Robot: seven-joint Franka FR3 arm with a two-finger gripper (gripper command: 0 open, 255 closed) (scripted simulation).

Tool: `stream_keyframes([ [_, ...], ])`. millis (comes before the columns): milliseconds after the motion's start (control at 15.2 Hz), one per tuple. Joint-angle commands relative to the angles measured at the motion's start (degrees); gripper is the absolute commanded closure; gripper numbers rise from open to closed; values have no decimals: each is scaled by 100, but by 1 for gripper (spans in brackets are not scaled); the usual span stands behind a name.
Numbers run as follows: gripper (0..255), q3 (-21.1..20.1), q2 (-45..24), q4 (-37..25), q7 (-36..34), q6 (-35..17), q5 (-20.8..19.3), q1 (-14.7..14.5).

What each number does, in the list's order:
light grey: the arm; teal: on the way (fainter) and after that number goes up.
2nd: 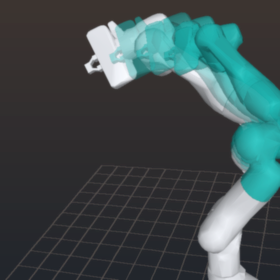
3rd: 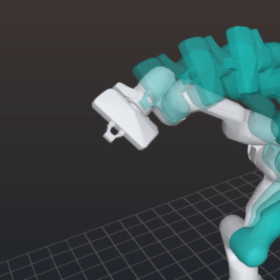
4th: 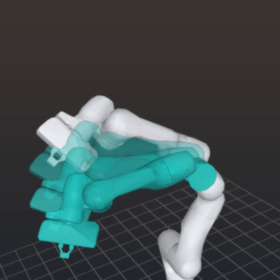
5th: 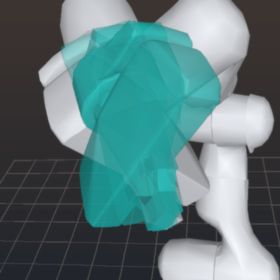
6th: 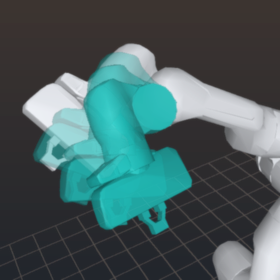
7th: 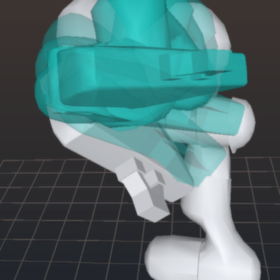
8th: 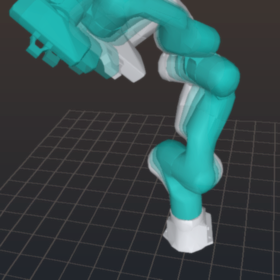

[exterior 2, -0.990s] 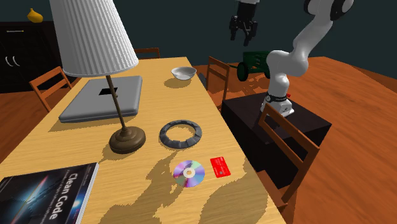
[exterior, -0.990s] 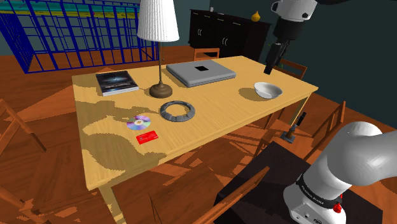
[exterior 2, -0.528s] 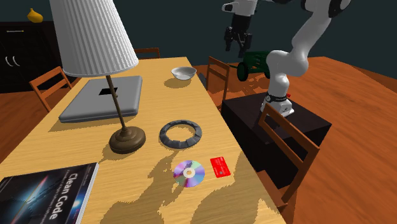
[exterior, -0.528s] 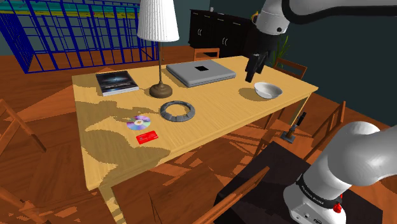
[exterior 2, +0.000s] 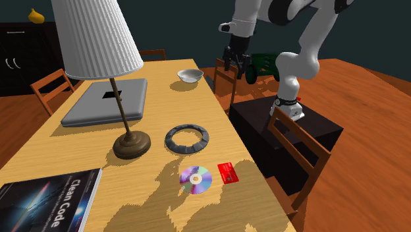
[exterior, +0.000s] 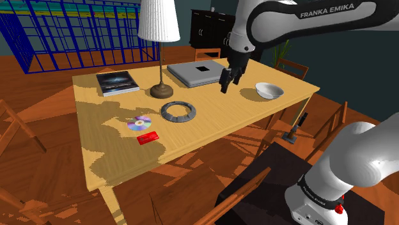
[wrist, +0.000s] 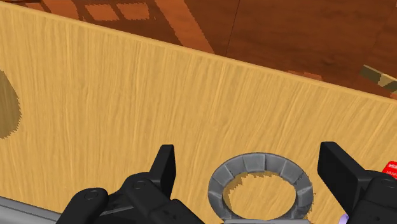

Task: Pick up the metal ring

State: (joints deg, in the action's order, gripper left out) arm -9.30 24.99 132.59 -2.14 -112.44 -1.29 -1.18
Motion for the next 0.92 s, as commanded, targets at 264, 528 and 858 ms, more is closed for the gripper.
stream_keyframes([
  [264, 0, -308, -1162, -392, -549, -843, -103, -10],
  [528, 0, -473, -1987, -804, -946, -1286, -296, -30],
  [858, 0, -586, -3060, -1499, -1460, -1682, -648, -123],
])
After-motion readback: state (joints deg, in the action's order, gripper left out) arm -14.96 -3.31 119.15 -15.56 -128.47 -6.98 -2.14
